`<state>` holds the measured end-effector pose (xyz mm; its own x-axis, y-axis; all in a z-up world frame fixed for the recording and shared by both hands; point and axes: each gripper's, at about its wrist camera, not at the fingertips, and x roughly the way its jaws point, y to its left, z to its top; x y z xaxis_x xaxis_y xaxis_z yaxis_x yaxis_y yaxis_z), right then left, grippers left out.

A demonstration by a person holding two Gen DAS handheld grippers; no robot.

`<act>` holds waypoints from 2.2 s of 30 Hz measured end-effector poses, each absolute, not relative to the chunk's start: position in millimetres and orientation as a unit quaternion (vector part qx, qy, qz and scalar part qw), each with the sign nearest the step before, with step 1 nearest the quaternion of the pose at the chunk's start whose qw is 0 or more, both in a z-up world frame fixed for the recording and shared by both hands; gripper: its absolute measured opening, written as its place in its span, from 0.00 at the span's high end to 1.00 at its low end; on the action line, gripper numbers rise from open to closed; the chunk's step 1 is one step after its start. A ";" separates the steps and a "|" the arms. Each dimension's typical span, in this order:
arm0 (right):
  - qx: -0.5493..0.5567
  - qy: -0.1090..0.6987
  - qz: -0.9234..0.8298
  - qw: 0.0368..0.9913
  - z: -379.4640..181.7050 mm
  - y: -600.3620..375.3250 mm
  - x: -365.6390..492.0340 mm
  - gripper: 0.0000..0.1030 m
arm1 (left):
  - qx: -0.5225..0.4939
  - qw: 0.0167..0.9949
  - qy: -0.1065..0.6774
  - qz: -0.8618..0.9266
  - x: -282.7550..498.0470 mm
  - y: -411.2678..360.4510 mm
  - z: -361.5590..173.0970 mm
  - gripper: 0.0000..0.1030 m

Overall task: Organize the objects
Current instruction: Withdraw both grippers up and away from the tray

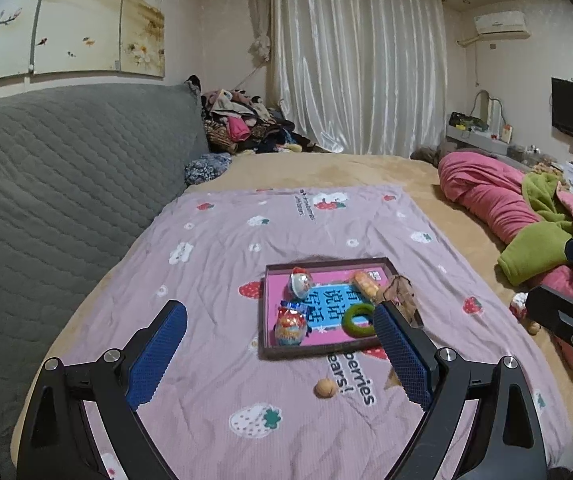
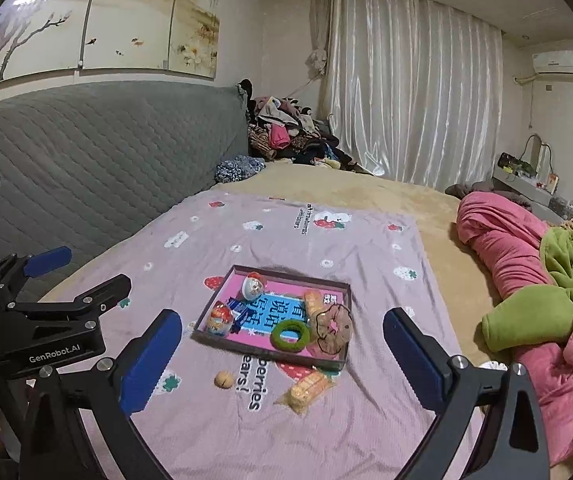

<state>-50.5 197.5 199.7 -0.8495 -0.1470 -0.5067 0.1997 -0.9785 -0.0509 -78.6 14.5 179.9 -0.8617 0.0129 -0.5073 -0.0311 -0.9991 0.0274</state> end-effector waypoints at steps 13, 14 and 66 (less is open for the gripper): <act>0.275 0.038 -0.956 0.097 181.5 205.8 -14.2 0.01 | -0.255 0.009 0.023 0.967 -35.4 21.4 181.3 0.08; 0.275 0.038 -0.956 0.096 180.5 206.1 -12.7 0.01 | -0.256 0.008 0.023 0.966 -34.2 21.0 180.9 0.08; 0.361 0.022 -0.930 0.065 74.4 219.8 -52.3 0.01 | -0.376 0.029 0.042 0.925 -73.9 44.7 31.7 0.08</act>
